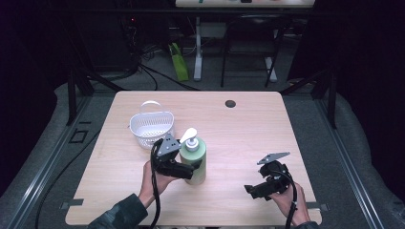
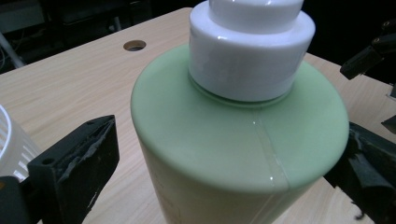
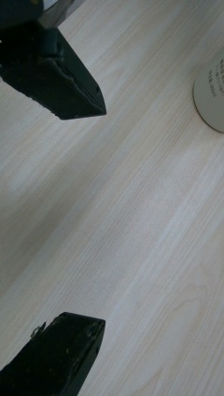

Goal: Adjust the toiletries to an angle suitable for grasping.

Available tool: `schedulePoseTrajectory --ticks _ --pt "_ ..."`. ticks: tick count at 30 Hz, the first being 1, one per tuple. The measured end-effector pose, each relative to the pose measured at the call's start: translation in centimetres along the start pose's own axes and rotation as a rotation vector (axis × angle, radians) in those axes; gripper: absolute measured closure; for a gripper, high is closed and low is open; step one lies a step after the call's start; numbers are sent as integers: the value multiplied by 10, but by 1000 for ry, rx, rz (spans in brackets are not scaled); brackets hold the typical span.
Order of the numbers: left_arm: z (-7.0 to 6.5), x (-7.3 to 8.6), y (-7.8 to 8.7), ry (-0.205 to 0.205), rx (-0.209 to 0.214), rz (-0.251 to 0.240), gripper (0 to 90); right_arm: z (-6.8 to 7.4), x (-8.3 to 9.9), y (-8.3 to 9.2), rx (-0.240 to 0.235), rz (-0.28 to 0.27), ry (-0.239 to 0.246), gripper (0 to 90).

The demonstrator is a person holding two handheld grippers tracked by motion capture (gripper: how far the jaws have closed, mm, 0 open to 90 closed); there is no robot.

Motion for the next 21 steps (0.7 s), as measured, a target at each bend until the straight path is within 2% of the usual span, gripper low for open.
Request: schedulePoseTrajectory --ticks 4,10,21 --pt "-4 0 -1 -17 17 -27 107 0 1 -1 1 3 5 5" --pt "-4 2 -1 -18 14 -50 116 0 1 -2 5 13 12 14" --pt "-2 3 2 -26 17 -43 120 -1 0 -3 10 21 24 15"
Point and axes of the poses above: each handheld gripper's, and its own axes: y roughly backward along the jaws, x roughly out of its underside, z roughly to its left, the point moved 2 cm from there along -y, roughly forward along the jaws, and after that the axes turned 1 degree about y, right-handed, at the moved point
